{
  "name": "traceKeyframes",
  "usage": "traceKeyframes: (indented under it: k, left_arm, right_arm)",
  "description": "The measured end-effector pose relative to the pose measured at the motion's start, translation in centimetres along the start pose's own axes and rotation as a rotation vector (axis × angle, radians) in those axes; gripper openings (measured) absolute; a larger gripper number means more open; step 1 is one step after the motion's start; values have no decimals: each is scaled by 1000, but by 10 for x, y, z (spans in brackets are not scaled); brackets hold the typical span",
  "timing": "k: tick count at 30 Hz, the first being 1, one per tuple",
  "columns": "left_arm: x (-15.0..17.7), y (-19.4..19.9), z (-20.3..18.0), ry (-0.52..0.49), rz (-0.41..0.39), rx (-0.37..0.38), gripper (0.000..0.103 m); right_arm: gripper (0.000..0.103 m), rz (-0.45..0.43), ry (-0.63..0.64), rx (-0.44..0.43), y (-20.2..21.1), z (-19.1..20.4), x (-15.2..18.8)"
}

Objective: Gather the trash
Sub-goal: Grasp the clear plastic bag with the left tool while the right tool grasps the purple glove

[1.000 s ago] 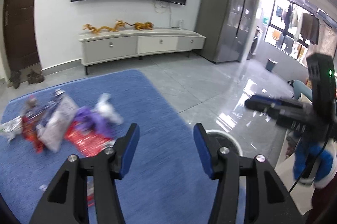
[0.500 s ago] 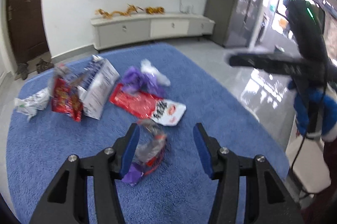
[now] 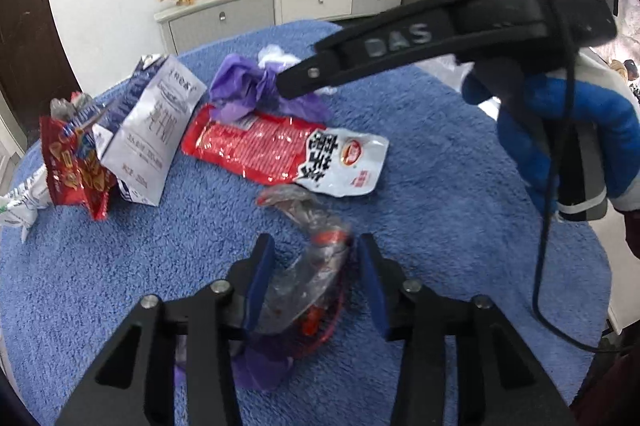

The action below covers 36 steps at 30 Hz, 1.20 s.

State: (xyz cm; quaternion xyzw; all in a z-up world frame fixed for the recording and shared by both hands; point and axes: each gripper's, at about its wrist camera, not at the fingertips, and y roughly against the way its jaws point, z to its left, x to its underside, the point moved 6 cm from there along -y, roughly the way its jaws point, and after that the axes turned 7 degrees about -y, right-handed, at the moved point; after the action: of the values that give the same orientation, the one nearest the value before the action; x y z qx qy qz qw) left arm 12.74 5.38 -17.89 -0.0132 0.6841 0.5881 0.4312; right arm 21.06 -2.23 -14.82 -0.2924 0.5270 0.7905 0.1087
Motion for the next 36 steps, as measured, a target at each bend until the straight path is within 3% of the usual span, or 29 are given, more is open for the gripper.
traceKeyframes:
  k: [2, 3, 5, 6, 15, 23, 30, 36]
  left_arm:
    - [1, -1, 0, -6, -2, 0, 34]
    - [1, -1, 0, -6, -6, 3, 26]
    - [0, 0, 0, 1, -9, 15, 18]
    - [0, 1, 0, 3, -13, 15, 17]
    - [-7, 30, 0, 51, -92, 20, 15]
    - [-22, 99, 23, 137, -194, -20, 15]
    - [-60, 151, 32, 146, -273, -69, 15]
    - [-95, 151, -15, 88, -288, -23, 15]
  right_arm:
    - [42, 11, 0, -2, -11, 1, -2]
    - [39, 15, -2, -1, -15, 1, -2]
    - [17, 25, -4, -6, -22, 1, -4]
    - [15, 32, -4, -8, -25, 1, -4]
    - [11, -36, 8, -57, 11, 1, -2]
    - [11, -150, -17, -61, 86, -10, 2]
    - [11, -242, -37, 20, 158, -42, 13]
    - [11, -299, -111, 120, 215, -91, 42]
